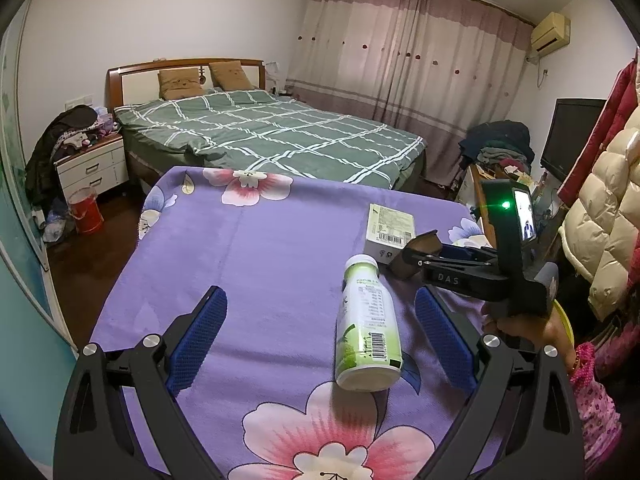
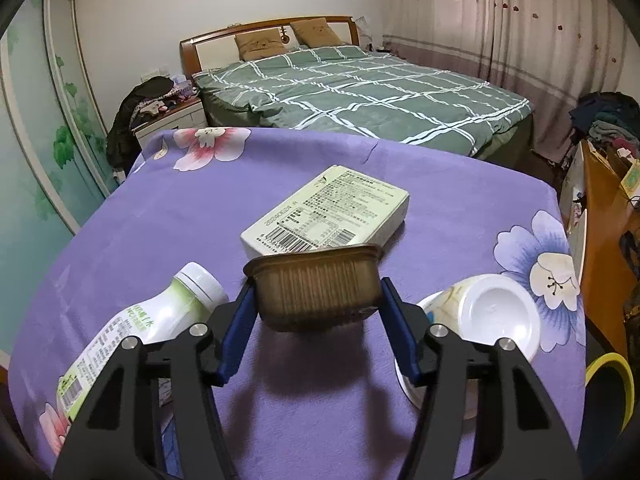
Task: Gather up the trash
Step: 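Carry the brown container over the bin and open the right gripper, then grasp the green-labelled juice bottle with the left gripper, then carry the juice bottle over the bin and open the left gripper, then grasp the upside-down white cup with the right gripper, then carry the white cup over the bin and open the right gripper, then grasp the white cardboard box with the left gripper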
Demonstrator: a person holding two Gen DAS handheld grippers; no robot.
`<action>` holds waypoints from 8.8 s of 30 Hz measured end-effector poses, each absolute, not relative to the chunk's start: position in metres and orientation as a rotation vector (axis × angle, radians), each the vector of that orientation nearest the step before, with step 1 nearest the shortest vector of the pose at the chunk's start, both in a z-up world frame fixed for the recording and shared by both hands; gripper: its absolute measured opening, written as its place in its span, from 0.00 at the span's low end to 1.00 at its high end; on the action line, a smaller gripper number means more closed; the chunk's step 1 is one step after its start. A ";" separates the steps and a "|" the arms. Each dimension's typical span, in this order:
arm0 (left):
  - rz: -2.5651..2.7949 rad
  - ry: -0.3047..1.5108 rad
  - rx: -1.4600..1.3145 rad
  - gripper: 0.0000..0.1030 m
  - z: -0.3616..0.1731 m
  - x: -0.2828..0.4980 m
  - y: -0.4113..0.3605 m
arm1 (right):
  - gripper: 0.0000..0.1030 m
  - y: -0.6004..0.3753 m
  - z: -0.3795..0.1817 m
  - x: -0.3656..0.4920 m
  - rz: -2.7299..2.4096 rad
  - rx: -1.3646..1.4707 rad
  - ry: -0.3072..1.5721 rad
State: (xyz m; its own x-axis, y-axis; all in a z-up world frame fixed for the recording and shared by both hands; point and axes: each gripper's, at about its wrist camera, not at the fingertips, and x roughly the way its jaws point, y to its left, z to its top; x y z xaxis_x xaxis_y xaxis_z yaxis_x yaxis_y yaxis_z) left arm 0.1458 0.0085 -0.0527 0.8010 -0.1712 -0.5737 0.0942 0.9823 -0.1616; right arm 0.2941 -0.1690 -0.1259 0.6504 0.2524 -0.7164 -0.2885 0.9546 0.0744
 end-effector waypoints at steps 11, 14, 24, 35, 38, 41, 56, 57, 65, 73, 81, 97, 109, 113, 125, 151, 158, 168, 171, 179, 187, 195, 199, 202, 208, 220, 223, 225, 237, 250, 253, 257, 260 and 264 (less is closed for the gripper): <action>-0.167 0.640 -0.119 0.91 -0.059 0.149 -0.003 | 0.56 -0.187 -0.104 0.255 0.306 0.000 0.831; -0.177 0.641 -0.115 0.91 -0.060 0.148 -0.007 | 0.56 -0.194 -0.101 0.240 0.304 0.009 0.824; -0.220 0.660 -0.094 0.91 -0.065 0.150 -0.026 | 0.56 -0.298 -0.083 0.185 0.090 0.138 0.732; -0.236 0.696 -0.075 0.91 -0.075 0.162 -0.051 | 0.56 -0.435 -0.122 0.157 -0.247 0.252 0.771; -0.231 0.710 -0.066 0.91 -0.079 0.167 -0.057 | 0.57 -0.449 -0.132 0.154 -0.289 0.257 0.787; -0.227 0.723 -0.055 0.91 -0.084 0.172 -0.061 | 0.57 -0.455 -0.136 0.154 -0.304 0.272 0.791; -0.202 0.787 -0.022 0.91 -0.109 0.199 -0.069 | 0.61 -0.459 -0.138 0.154 -0.318 0.271 0.794; -0.199 0.791 -0.019 0.91 -0.111 0.201 -0.069 | 0.61 -0.459 -0.139 0.154 -0.317 0.270 0.796; -0.174 0.825 0.010 0.90 -0.125 0.219 -0.071 | 0.61 -0.451 -0.141 0.160 -0.302 0.257 0.811; -0.161 0.871 0.067 0.80 -0.129 0.241 -0.083 | 0.61 -0.450 -0.141 0.162 -0.300 0.251 0.816; -0.146 0.912 0.109 0.72 -0.138 0.255 -0.086 | 0.62 -0.449 -0.144 0.166 -0.295 0.247 0.832; -0.165 0.914 0.117 0.50 -0.140 0.257 -0.086 | 0.61 -0.442 -0.142 0.172 -0.275 0.229 0.841; -0.253 0.830 0.147 0.50 -0.102 0.225 -0.119 | 0.62 -0.449 -0.137 0.157 -0.278 0.243 0.812; -0.311 0.803 0.172 0.50 -0.088 0.214 -0.146 | 0.62 -0.460 -0.134 0.144 -0.292 0.257 0.792; -0.583 0.775 0.264 0.50 -0.071 0.193 -0.299 | 0.62 -0.493 -0.136 0.091 -0.354 0.262 0.762; -0.765 0.733 0.355 0.84 -0.098 0.185 -0.480 | 0.62 -0.535 -0.153 0.053 -0.421 0.304 0.774; -0.714 0.723 0.294 0.87 -0.079 0.193 -0.425 | 0.62 -0.511 -0.149 0.068 -0.384 0.274 0.779; -0.624 0.703 0.229 0.88 -0.064 0.199 -0.329 | 0.63 -0.462 -0.139 0.093 -0.318 0.211 0.795; -0.570 0.686 0.210 0.90 -0.060 0.201 -0.291 | 0.63 -0.443 -0.135 0.106 -0.288 0.188 0.798; -0.378 0.680 0.157 0.90 -0.068 0.214 -0.169 | 0.63 -0.382 -0.121 0.148 -0.161 0.132 0.804; -0.202 0.716 0.061 0.90 -0.096 0.251 -0.067 | 0.69 -0.298 -0.099 0.207 0.023 0.078 0.766; -0.163 0.744 -0.035 0.90 -0.119 0.266 -0.031 | 0.73 -0.244 -0.118 0.271 0.069 0.006 0.803; -0.143 0.731 -0.051 0.91 -0.118 0.265 -0.027 | 0.74 -0.243 -0.134 0.293 0.041 0.021 0.852; -0.146 0.734 -0.052 0.92 -0.118 0.264 -0.030 | 0.74 -0.245 -0.142 0.297 0.034 0.036 0.870; -0.160 0.745 -0.023 0.92 -0.122 0.263 -0.040 | 0.72 -0.249 -0.145 0.292 0.022 0.057 0.844; -0.167 0.744 0.010 0.93 -0.125 0.259 -0.051 | 0.72 -0.297 -0.119 0.263 -0.072 0.168 0.773; -0.169 0.745 0.011 0.93 -0.125 0.259 -0.051 | 0.72 -0.318 -0.108 0.243 -0.110 0.191 0.744; -0.171 0.747 0.009 0.93 -0.126 0.259 -0.052 | 0.72 -0.340 -0.102 0.226 -0.166 0.210 0.724; -0.178 0.741 0.024 0.94 -0.126 0.258 -0.056 | 0.75 -0.454 -0.114 0.175 -0.487 0.324 0.724; -0.201 0.774 0.061 0.94 -0.134 0.261 -0.068 | 0.80 -0.355 -0.099 0.210 -0.270 0.285 0.638; -0.213 0.789 0.054 0.94 -0.133 0.262 -0.069 | 0.80 -0.331 -0.107 0.220 -0.236 0.211 0.651; -0.252 0.818 0.055 0.94 -0.127 0.267 -0.077 | 0.80 -0.319 -0.119 0.224 -0.228 0.160 0.667; -0.292 0.841 0.062 0.94 -0.120 0.276 -0.089 | 0.80 -0.318 -0.122 0.224 -0.220 0.164 0.670; -0.293 0.851 0.085 0.95 -0.117 0.297 -0.107 | 0.80 -0.319 -0.125 0.222 -0.224 0.167 0.667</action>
State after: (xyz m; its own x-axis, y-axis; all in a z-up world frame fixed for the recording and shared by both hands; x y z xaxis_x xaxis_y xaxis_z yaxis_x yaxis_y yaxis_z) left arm 0.2972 -0.1071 -0.1169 0.6216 -0.2211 -0.7515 0.2883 0.9566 -0.0430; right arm 0.2223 -0.3194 -0.1246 0.7634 -0.1517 -0.6279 0.2580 0.9627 0.0810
